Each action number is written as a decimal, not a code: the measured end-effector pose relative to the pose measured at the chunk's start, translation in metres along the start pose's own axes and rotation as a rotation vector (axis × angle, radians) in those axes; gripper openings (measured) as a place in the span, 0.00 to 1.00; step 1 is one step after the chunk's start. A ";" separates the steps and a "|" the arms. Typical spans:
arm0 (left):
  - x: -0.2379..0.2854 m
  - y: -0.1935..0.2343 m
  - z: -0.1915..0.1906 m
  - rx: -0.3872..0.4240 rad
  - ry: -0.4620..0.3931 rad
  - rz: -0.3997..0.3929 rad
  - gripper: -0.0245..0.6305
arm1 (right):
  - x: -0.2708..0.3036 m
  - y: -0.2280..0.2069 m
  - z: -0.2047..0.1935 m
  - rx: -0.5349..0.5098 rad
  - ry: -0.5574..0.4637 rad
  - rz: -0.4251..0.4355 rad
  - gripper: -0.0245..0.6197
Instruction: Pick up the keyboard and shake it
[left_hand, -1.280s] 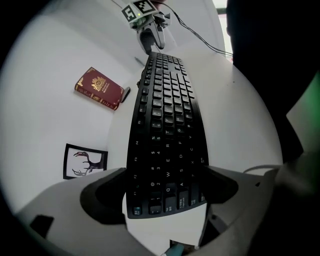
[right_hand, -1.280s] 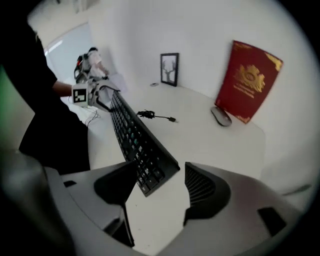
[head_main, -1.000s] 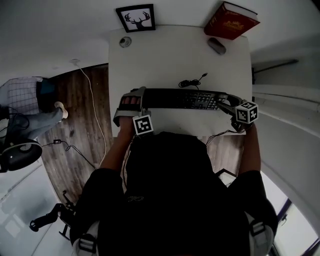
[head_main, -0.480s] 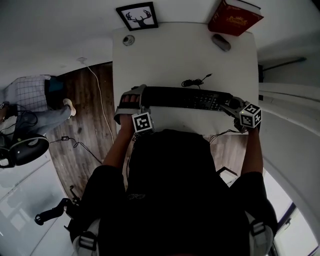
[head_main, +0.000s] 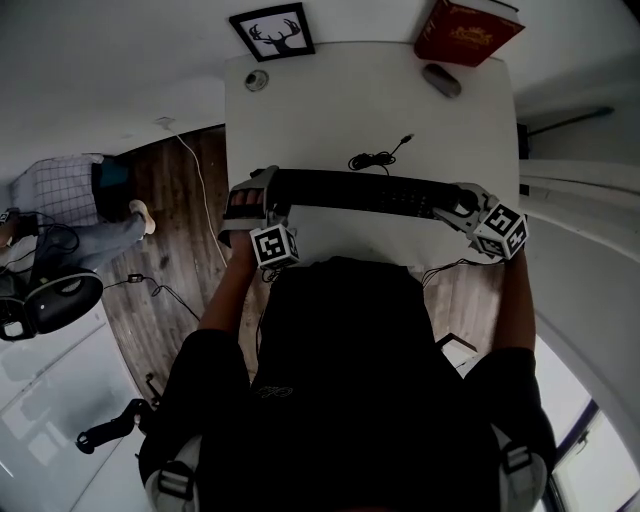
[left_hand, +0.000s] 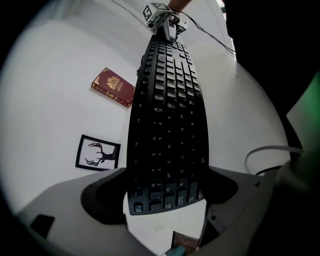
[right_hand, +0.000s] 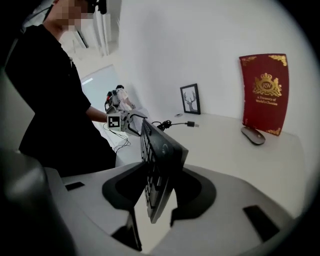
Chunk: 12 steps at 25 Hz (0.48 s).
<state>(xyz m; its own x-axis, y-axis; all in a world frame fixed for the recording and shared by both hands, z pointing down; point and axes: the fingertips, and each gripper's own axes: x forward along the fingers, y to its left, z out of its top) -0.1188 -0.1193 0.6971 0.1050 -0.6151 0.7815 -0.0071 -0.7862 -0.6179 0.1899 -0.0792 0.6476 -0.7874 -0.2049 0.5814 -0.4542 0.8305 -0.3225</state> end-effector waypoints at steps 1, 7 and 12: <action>-0.001 -0.001 0.001 0.011 -0.003 0.013 0.72 | 0.002 -0.002 -0.007 -0.017 0.045 0.009 0.29; 0.000 -0.015 0.012 0.149 0.033 0.031 0.71 | 0.022 -0.009 -0.074 0.011 0.251 0.052 0.29; -0.001 -0.017 0.013 0.140 0.014 0.022 0.71 | 0.015 -0.012 -0.081 0.010 0.323 0.032 0.33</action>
<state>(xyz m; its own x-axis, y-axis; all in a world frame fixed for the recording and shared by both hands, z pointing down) -0.1060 -0.1049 0.7058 0.0922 -0.6332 0.7684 0.1295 -0.7576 -0.6398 0.2171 -0.0507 0.7208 -0.6292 -0.0026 0.7773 -0.4370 0.8281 -0.3510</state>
